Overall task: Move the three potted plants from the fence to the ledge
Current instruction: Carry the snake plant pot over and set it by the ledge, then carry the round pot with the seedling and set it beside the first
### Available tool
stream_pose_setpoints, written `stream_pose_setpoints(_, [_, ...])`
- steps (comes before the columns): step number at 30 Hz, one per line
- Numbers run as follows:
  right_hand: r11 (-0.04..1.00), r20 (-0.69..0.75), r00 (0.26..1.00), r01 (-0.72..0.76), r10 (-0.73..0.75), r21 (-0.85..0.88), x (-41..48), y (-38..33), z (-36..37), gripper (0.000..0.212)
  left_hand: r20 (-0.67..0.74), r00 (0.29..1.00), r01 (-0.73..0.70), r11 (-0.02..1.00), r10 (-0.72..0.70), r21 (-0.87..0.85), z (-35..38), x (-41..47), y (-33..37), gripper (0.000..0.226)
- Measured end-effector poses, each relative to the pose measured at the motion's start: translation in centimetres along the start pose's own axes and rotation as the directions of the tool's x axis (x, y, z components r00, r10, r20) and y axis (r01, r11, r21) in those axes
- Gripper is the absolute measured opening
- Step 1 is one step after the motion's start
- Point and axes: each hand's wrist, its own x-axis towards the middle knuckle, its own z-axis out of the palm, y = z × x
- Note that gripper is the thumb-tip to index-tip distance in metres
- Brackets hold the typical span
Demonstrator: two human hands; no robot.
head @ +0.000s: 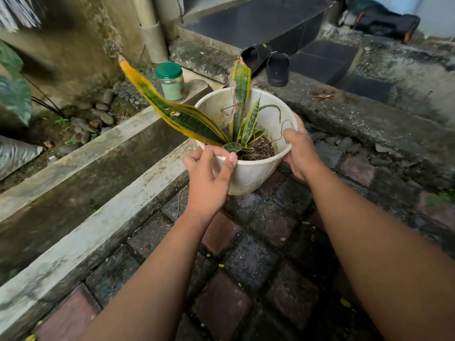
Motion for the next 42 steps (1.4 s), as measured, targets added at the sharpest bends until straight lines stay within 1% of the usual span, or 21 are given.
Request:
stream_pose_setpoints(3, [0.998, -0.037, 0.999, 0.034, -0.036, -0.052, -0.5, -0.2, -0.2, 0.063, 0.004, 1.000, 0.014, 1.000, -0.014, -0.003, 0.0, -0.2, 0.2, 0.007])
stream_pose_setpoints(5, [0.988, -0.106, 0.989, 0.091, -0.104, -0.123, -0.9, -0.2, -0.2, 0.054, -0.003, 1.000, 0.017, 1.000, -0.017, 0.004, 0.0, -0.3, 0.3, 0.006])
stream_pose_setpoints(7, [0.979, -0.158, 0.974, 0.137, -0.161, -0.154, -1.5, -0.1, -0.2, 0.053, -0.017, 1.000, 0.015, 1.000, -0.015, 0.004, -0.1, -0.4, 0.3, 0.006])
stream_pose_setpoints(10, [0.961, -0.150, 0.966, 0.179, -0.213, -0.210, -3.1, 0.5, 0.0, 0.048, -0.024, 1.000, 0.010, 1.000, -0.009, 0.012, -0.1, -0.5, 0.2, 0.006])
stream_pose_setpoints(13, [0.967, -0.108, 0.971, 0.194, -0.213, -0.167, -4.3, 1.4, 0.4, 0.044, -0.013, 1.000, 0.013, 1.000, -0.013, 0.023, 0.1, -0.4, 0.2, 0.007])
stream_pose_setpoints(16, [0.975, -0.129, 0.970, 0.191, -0.205, -0.113, -4.4, 1.5, 0.8, 0.043, 0.019, 1.000, 0.021, 0.999, -0.022, 0.037, 0.3, -0.3, 0.1, 0.006])
stream_pose_setpoints(19, [0.973, -0.153, 0.972, 0.153, -0.180, -0.173, -4.5, 1.0, 0.6, 0.044, 0.063, 0.997, 0.042, 0.997, -0.046, 0.064, 0.4, -0.1, 0.4, 0.005])
stream_pose_setpoints(20, [0.963, -0.125, 0.978, 0.133, -0.166, -0.235, -4.5, 0.4, 0.4, 0.044, 0.067, 0.995, 0.065, 0.994, -0.072, 0.092, 0.3, 0.0, 0.8, 0.003])
stream_pose_setpoints(21, [0.945, -0.087, 0.985, 0.117, -0.150, -0.304, -4.6, -0.3, 0.2, 0.045, 0.064, 0.992, 0.098, 0.985, -0.108, 0.141, 0.2, 0.1, 1.3, 0.006])
stream_pose_setpoints(22, [0.928, -0.068, 0.989, 0.098, -0.131, -0.360, -4.8, -1.3, 0.0, 0.045, 0.065, 0.986, 0.138, 0.970, -0.154, 0.198, -0.1, 0.0, 2.2, 0.017])
stream_pose_setpoints(24, [0.896, -0.109, 0.982, 0.094, -0.156, -0.433, -6.1, -3.7, -1.2, 0.042, 0.069, 0.955, 0.260, 0.928, -0.288, 0.267, -0.9, -0.7, 5.0, 0.039])
stream_pose_setpoints(25, [0.877, -0.138, 0.972, 0.103, -0.188, -0.469, -7.3, -5.2, -1.9, 0.037, 0.075, 0.933, 0.320, 0.906, -0.352, 0.279, -1.6, -1.3, 6.9, 0.045])
stream_pose_setpoints(27, [0.840, -0.149, 0.971, 0.078, -0.185, -0.537, -10.3, -8.8, -3.8, 0.029, 0.111, 0.899, 0.378, 0.879, -0.423, 0.290, -3.3, -2.3, 10.6, 0.048])
stream_pose_setpoints(29, [0.783, -0.075, 0.990, 0.046, -0.118, -0.620, -13.0, -13.5, -5.4, 0.028, 0.133, 0.889, 0.394, 0.879, -0.439, 0.270, -5.4, -3.5, 14.7, 0.049])
stream_pose_setpoints(30, [0.746, -0.025, 0.995, 0.057, -0.098, -0.664, -14.3, -16.4, -6.1, 0.029, 0.136, 0.893, 0.390, 0.888, -0.430, 0.245, -6.6, -4.2, 17.2, 0.048])
stream_pose_setpoints(32, [0.681, 0.048, 0.992, 0.113, -0.113, -0.724, -17.0, -23.2, -7.4, 0.031, 0.161, 0.911, 0.340, 0.913, -0.379, 0.224, -8.9, -5.4, 23.5, 0.048])
stream_pose_setpoints(34, [0.649, 0.050, 0.993, 0.108, -0.108, -0.753, -20.0, -30.9, -8.2, 0.030, 0.207, 0.925, 0.260, 0.929, -0.318, 0.262, -11.4, -6.2, 30.3, 0.054])
stream_pose_setpoints(36, [0.655, 0.051, 0.997, 0.076, -0.057, -0.752, -23.4, -38.8, -8.4, 0.029, 0.234, 0.926, 0.230, 0.933, -0.298, 0.278, -14.1, -7.4, 37.6, 0.051])
stream_pose_setpoints(38, [0.671, 0.053, 0.998, 0.049, -0.015, -0.740, -27.2, -46.7, -8.9, 0.030, 0.260, 0.927, 0.206, 0.945, -0.272, 0.253, -16.4, -8.7, 45.0, 0.041])
stream_pose_setpoints(40, [0.664, 0.035, 0.999, 0.009, 0.026, -0.748, -31.3, -54.8, -10.1, 0.032, 0.322, 0.925, 0.142, 0.969, -0.203, 0.203, -18.1, -10.2, 52.4, 0.036])
stream_pose_setpoints(42, [0.627, 0.041, 0.998, -0.002, 0.054, -0.779, -35.5, -62.7, -11.4, 0.034, 0.413, 0.903, 0.063, 0.987, -0.118, 0.145, -19.0, -11.7, 59.3, 0.035])
